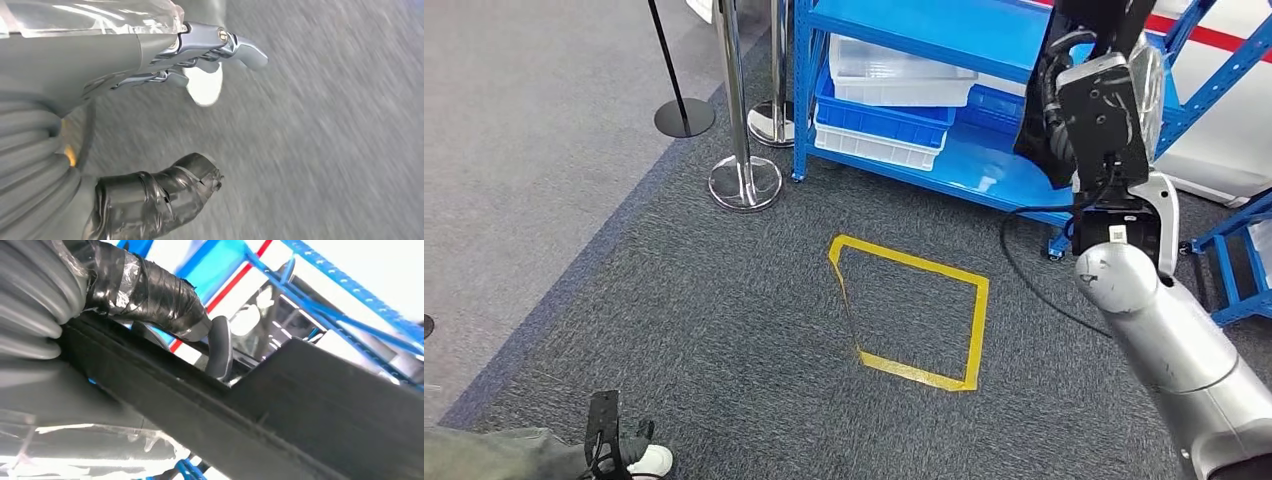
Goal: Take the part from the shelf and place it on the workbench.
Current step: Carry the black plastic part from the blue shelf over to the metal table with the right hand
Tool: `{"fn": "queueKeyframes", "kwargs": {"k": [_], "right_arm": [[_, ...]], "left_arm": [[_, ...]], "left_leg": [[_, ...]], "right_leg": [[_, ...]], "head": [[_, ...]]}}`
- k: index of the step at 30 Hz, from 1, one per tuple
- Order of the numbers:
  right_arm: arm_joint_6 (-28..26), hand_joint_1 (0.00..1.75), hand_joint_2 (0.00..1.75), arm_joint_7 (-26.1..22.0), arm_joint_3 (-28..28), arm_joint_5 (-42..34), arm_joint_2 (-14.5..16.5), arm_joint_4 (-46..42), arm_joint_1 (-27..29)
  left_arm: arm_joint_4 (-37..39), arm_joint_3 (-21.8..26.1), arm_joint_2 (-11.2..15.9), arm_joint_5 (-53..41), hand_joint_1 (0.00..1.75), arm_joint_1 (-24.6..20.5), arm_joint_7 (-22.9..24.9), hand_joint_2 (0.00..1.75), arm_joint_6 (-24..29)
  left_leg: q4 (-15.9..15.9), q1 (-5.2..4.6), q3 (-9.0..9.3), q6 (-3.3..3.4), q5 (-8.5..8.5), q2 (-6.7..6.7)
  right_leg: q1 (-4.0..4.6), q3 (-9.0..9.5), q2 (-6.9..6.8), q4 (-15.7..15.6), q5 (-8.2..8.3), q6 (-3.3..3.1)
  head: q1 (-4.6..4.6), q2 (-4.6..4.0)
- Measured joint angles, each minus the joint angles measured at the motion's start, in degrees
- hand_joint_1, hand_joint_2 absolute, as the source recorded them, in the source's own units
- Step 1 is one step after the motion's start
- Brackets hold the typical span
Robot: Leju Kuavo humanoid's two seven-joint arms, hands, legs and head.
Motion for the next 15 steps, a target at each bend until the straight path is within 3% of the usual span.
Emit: {"fn": "queueKeyframes", "kwargs": {"k": [2,3,4,6,7,9,10,12,13,14,15], "right_arm": [[0.1,1.75,1.75,0.4,-1.1,0.8,-0.5,0.0,0.5],[0.1,1.75,1.75,0.6,-1.5,1.2,-0.7,0.0,0.6],[0.1,1.75,1.75,0.8,-1.7,1.5,-0.8,-0.1,0.7],[0.0,1.75,1.75,1.0,-1.9,1.8,-1.0,0.0,0.9],[-0.1,1.75,1.75,1.1,-2.1,1.9,-1.1,0.0,1.1],[-0.2,1.75,1.75,1.3,-2.5,2.0,-1.1,0.0,1.4],[-0.2,1.75,1.75,1.5,-2.7,2.1,-1.3,0.0,1.6],[-0.2,1.75,1.75,2.1,-3.0,2.5,-1.6,-0.1,2.3],[-0.2,1.75,1.75,2.4,-3.1,2.7,-1.8,-0.2,2.7],[-0.2,1.75,1.75,2.6,-3.1,2.8,-1.9,-0.3,3.1],[-0.2,1.75,1.75,2.8,-3.2,2.9,-2.0,-0.5,3.4]], "left_arm": [[-0.1,0.1,-0.4,-0.1,0.00,0.4,-0.1,1.75,0.1],[-0.1,0.2,-0.6,-0.2,0.00,0.5,-0.1,1.75,0.1],[-0.1,0.4,-0.8,-0.4,0.00,0.5,0.0,1.75,0.3],[-0.1,0.7,-0.9,-0.7,0.00,0.8,0.6,1.75,0.7],[-0.1,0.8,-0.8,-0.8,0.00,1.1,1.1,1.75,0.9],[-0.1,1.0,-0.5,-1.0,0.00,1.5,1.8,1.75,1.1],[-0.1,1.1,-0.1,-1.0,0.00,1.6,2.0,1.75,1.2],[-0.1,1.5,0.7,-1.0,0.00,1.9,2.2,1.75,1.1],[-0.1,1.7,1.0,-1.0,0.00,2.2,2.3,1.75,1.0],[-0.1,1.9,1.3,-1.1,0.00,2.4,2.3,1.75,0.9],[-0.1,2.0,1.4,-1.1,0.00,2.5,2.3,1.75,0.8]], "left_leg": [[-1.6,-0.21,0.61,0.96,0.97,-0.35],[-2.7,-0.18,0.99,1.22,1.59,-0.62],[-3.7,-0.10,1.35,1.31,2.20,-1.02],[-5.2,-0.21,1.91,1.27,3.10,-1.83],[-5.4,-0.51,1.97,1.48,3.03,-1.47],[-2.8,-1.43,1.07,1.95,0.62,0.78],[0.3,-1.83,-0.05,2.13,-1.45,2.05],[7.3,-2.36,-2.49,2.05,-4.78,2.99],[9.2,-2.58,-2.87,1.84,-5.12,3.07],[9.0,-2.76,-2.29,1.57,-4.49,3.14],[6.7,-2.91,-0.67,1.34,-3.06,3.27]], "right_leg": [[2.21,2.37,1.21,-8.6,5.17,-3.16],[3.04,3.37,1.92,-11.5,6.80,-4.19],[3.60,3.98,2.44,-13.3,7.95,-4.77],[3.61,4.71,2.47,-15.3,10.46,-5.05],[3.42,5.36,2.10,-16.6,11.99,-5.07],[2.92,6.59,1.44,-18.5,14.19,-4.79],[2.86,6.73,1.06,-18.7,14.36,-4.32],[2.77,6.50,0.61,-17.8,13.90,-3.72],[2.70,6.34,0.44,-17.0,13.42,-3.35],[2.61,6.19,0.33,-16.1,12.82,-2.99],[2.50,6.05,0.24,-15.1,12.10,-2.65]], "head": [[-0.07,0.00],[0.00,0.00],[0.05,0.00],[0.24,0.00],[0.19,0.00],[0.09,0.00],[0.04,0.00],[0.05,0.00],[0.05,0.00],[0.05,0.00],[0.04,0.00]]}}
